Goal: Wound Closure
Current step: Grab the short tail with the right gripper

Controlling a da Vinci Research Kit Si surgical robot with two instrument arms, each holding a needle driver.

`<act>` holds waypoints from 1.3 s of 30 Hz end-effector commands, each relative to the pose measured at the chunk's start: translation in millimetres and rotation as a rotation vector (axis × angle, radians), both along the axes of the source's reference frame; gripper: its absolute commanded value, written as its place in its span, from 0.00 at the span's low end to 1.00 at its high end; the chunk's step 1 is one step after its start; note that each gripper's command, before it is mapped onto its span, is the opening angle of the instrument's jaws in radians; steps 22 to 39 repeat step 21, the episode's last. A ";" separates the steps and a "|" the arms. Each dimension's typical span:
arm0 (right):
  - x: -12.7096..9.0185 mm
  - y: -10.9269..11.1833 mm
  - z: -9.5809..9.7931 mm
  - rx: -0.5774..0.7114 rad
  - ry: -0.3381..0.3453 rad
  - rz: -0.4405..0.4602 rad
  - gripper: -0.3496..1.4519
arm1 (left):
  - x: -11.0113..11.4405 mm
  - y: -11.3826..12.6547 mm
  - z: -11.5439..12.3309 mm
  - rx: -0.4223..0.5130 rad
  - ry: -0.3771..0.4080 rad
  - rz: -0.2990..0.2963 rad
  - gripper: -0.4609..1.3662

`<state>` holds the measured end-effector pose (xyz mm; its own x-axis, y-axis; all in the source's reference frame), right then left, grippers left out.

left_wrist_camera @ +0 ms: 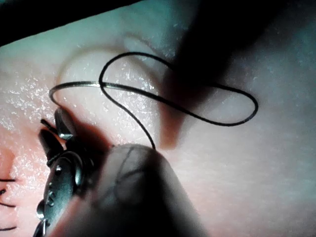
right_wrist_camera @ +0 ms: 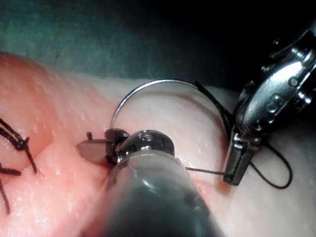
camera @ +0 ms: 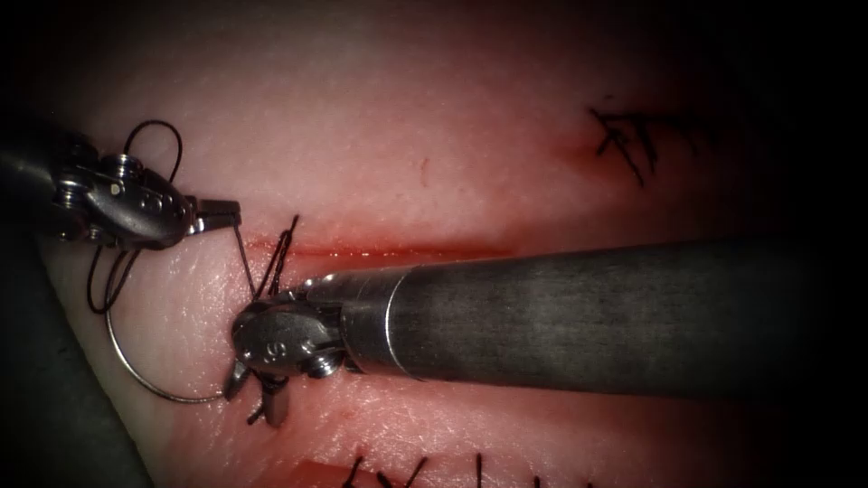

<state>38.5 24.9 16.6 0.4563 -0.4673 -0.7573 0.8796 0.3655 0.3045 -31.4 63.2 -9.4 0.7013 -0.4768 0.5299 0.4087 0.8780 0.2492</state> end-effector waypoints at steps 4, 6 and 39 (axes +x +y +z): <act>-0.3 -0.2 0.3 -0.010 -0.008 -0.010 0.35 | 0.0 -0.1 0.0 -0.003 0.001 -0.001 0.06; -0.6 -0.5 0.7 -0.012 -0.012 -0.018 0.33 | 0.0 -0.2 0.1 -0.004 0.001 -0.001 0.06; -0.6 -0.6 1.4 -0.018 -0.016 -0.019 0.33 | 0.0 -0.1 0.3 -0.005 -0.002 0.000 0.06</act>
